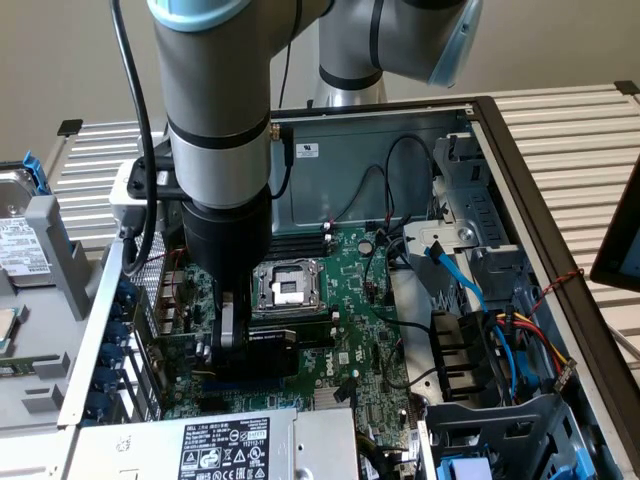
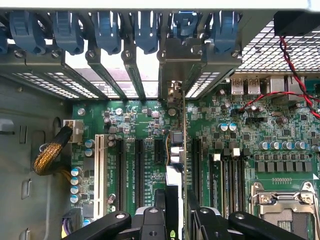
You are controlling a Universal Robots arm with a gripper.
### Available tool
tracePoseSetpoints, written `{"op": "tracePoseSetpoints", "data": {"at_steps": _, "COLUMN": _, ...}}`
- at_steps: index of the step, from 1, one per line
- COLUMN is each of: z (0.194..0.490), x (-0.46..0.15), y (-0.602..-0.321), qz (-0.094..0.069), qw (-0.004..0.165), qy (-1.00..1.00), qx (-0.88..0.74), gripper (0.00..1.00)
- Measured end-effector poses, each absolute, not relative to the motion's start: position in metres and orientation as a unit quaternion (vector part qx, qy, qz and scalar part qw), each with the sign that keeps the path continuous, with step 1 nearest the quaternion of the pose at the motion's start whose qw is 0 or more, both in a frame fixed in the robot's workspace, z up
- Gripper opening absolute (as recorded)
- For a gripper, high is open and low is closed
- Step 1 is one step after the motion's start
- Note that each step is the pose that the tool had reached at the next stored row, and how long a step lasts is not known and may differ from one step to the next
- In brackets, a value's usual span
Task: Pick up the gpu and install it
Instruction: 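Insert the gpu into the slot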
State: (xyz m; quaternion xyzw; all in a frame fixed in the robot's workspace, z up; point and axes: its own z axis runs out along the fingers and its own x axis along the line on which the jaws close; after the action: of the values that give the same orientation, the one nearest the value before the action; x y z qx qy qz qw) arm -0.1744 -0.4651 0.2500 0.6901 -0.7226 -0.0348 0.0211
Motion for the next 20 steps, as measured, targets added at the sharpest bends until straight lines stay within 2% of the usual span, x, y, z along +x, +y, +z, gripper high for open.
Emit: {"op": "tracePoseSetpoints", "data": {"at_steps": 20, "z": 0.2482, "x": -0.1744, "y": -0.4650, "qz": -0.035, "qw": 0.021, "qy": -0.723, "qx": 0.690, "gripper": 0.27}}
